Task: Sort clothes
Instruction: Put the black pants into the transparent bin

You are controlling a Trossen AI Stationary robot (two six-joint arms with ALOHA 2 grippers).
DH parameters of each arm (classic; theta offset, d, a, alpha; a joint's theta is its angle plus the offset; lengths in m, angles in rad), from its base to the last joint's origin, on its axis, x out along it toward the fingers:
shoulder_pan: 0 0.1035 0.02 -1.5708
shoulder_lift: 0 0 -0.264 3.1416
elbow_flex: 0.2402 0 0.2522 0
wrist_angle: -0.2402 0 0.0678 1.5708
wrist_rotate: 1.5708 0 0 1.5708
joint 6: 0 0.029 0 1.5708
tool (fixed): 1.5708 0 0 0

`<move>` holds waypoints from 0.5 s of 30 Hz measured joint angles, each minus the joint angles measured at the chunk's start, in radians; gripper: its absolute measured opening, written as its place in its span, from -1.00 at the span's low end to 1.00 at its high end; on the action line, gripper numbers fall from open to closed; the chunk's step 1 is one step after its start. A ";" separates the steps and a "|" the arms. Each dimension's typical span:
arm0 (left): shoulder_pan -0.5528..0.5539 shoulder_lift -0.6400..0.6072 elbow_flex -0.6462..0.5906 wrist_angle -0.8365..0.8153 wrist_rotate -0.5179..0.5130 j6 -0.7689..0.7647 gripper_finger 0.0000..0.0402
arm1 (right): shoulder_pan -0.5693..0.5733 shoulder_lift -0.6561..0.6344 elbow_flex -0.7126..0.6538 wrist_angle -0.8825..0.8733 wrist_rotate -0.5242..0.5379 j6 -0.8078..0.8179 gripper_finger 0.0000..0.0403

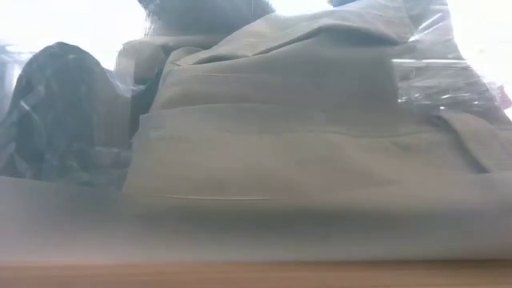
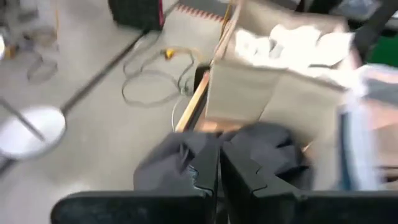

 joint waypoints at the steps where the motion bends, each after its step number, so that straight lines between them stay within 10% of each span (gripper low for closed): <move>1: -0.006 0.000 0.040 -0.026 0.001 0.013 -1.00 | 0.006 -0.002 0.000 0.033 -0.019 -0.003 0.33; 9: 0.014 0.091 0.172 -0.161 -0.076 -0.164 -0.93 | 0.051 -0.014 0.000 0.067 -0.054 -0.003 0.28; 15: 0.074 0.226 0.091 -0.264 -0.108 -0.027 -0.56 | 0.073 -0.014 0.001 0.046 -0.054 -0.002 0.27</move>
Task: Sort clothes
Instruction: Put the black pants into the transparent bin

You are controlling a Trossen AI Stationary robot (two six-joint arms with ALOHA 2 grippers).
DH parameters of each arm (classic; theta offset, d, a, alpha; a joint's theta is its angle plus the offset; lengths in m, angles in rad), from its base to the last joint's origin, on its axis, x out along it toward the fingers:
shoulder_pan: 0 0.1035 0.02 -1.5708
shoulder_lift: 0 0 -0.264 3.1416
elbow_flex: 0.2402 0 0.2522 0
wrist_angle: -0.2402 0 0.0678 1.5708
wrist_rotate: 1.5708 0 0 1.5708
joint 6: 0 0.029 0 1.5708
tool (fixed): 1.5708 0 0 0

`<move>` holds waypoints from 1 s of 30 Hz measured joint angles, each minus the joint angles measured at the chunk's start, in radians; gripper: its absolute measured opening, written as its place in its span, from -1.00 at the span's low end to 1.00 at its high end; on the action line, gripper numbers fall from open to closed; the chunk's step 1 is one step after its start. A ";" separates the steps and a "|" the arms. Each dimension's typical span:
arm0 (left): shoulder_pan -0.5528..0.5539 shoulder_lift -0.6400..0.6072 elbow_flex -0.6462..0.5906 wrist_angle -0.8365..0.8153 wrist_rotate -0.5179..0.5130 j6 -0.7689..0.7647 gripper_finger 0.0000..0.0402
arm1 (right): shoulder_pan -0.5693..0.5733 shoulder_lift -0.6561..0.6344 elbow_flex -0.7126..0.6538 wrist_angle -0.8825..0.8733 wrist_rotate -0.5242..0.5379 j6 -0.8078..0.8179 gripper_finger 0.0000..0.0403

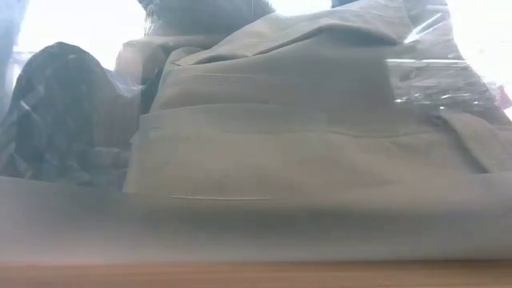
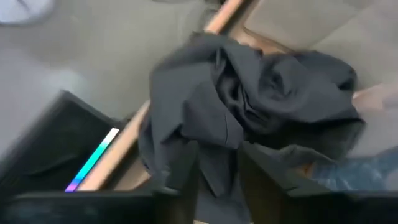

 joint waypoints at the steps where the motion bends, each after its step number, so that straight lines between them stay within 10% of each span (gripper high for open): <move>1: 0.018 0.016 -0.026 0.011 0.037 0.016 -0.49 | 0.004 0.000 0.000 -0.006 0.000 0.002 0.28; 9: 0.079 0.104 -0.243 0.145 0.131 0.107 -0.09 | 0.035 -0.001 0.000 -0.048 0.000 0.041 0.34; 18: 0.080 0.111 -0.369 0.371 -0.008 0.116 -0.07 | 0.038 0.000 0.000 -0.047 0.008 0.080 0.31; 30: 0.082 0.114 -0.556 0.536 0.150 0.119 -0.10 | 0.038 0.001 0.000 -0.047 0.008 0.094 0.32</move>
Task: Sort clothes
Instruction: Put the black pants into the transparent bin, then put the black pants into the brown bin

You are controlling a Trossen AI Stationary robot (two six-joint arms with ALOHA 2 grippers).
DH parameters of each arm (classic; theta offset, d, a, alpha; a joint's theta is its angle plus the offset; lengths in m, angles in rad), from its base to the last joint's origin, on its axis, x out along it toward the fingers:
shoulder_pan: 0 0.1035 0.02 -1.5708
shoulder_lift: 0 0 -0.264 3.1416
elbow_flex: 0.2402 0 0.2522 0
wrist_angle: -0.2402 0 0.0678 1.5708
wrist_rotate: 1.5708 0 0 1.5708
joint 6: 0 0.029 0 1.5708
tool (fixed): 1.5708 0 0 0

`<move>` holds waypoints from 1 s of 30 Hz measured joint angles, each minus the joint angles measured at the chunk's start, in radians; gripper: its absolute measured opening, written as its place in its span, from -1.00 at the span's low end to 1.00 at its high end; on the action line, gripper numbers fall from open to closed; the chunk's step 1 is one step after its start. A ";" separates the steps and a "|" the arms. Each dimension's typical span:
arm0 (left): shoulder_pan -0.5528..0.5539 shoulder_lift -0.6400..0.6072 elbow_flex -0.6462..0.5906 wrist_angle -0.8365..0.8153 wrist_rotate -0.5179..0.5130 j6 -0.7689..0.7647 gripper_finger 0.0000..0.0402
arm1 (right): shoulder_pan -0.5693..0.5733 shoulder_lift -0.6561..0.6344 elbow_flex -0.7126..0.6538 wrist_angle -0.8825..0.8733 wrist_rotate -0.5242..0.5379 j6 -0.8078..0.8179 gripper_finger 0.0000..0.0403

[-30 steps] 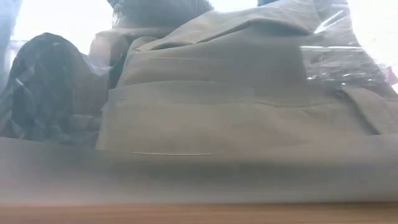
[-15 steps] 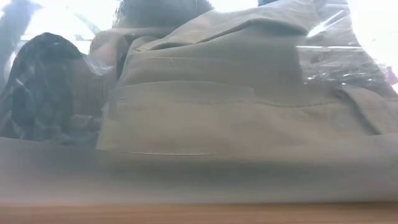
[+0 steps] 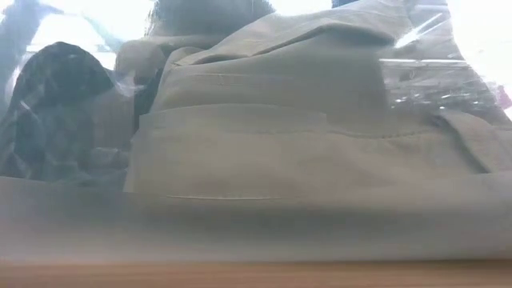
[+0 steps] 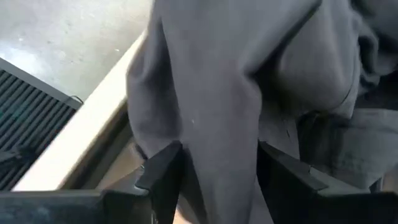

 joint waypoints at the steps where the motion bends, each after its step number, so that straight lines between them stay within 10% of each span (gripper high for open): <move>1: -0.001 0.000 -0.014 0.011 0.001 -0.002 -0.12 | 0.000 0.000 0.000 0.000 0.000 0.000 0.33; 9: -0.010 -0.001 -0.070 0.094 0.015 -0.038 -0.92 | 0.000 0.000 0.000 0.001 0.002 -0.026 0.30; 30: -0.066 -0.207 0.626 -0.347 -0.002 0.039 -1.00 | 0.000 0.001 -0.001 0.094 -0.001 -0.081 0.25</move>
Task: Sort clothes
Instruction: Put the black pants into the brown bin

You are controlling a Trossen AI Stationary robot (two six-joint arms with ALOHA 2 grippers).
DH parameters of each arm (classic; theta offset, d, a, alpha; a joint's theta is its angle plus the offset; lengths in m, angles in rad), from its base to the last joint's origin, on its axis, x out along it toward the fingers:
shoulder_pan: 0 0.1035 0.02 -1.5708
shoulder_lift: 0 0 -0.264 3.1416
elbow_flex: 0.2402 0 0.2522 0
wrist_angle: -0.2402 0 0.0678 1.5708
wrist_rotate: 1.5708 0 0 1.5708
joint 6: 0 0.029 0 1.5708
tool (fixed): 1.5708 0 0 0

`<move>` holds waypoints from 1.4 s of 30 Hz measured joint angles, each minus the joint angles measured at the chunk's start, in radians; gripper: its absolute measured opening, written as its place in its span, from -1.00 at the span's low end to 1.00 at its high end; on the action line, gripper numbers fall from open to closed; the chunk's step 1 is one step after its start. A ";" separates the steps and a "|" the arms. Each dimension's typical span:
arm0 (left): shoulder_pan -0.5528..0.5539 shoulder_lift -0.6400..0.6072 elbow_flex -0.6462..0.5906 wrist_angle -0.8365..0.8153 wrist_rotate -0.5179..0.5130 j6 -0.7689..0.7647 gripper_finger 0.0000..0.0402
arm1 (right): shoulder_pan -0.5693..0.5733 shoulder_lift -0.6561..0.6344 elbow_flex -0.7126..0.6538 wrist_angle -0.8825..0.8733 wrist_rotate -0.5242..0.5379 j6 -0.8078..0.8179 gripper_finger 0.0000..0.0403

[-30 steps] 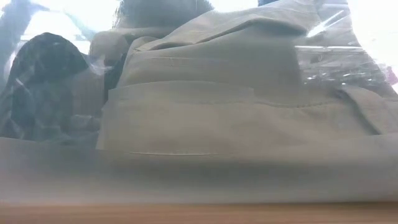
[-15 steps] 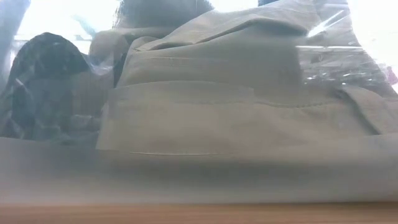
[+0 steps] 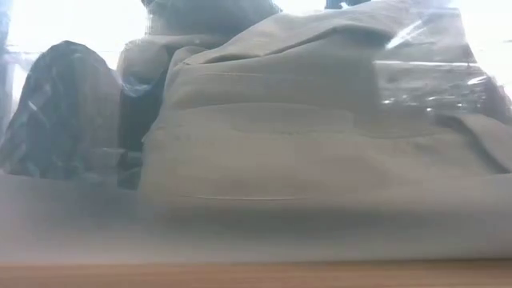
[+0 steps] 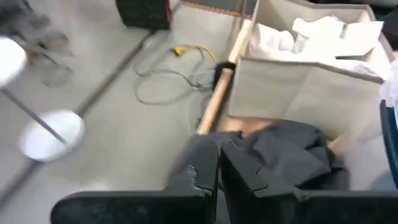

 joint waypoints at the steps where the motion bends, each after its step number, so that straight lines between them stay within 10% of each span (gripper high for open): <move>1: -0.003 0.001 0.032 -0.014 -0.014 0.015 -1.00 | 0.000 0.000 0.000 -0.001 0.000 -0.002 0.25; 8: 0.021 0.117 0.143 -0.145 -0.142 -0.021 -0.84 | 0.000 -0.001 0.000 -0.006 -0.003 -0.007 0.28; 13: 0.065 0.276 0.117 -0.372 -0.034 0.160 -0.43 | 0.000 -0.002 0.000 -0.011 -0.003 -0.007 0.33; 22: 0.084 0.387 -0.014 -0.298 0.021 0.349 -0.07 | 0.000 -0.002 0.000 -0.012 -0.004 0.013 0.35; 35: 0.085 0.441 -0.093 -0.212 0.121 0.402 -0.14 | 0.000 0.001 0.000 -0.012 0.000 0.026 0.35; 42: 0.085 0.451 -0.132 -0.164 0.148 0.368 -0.92 | 0.000 0.001 0.000 -0.011 0.001 0.022 0.32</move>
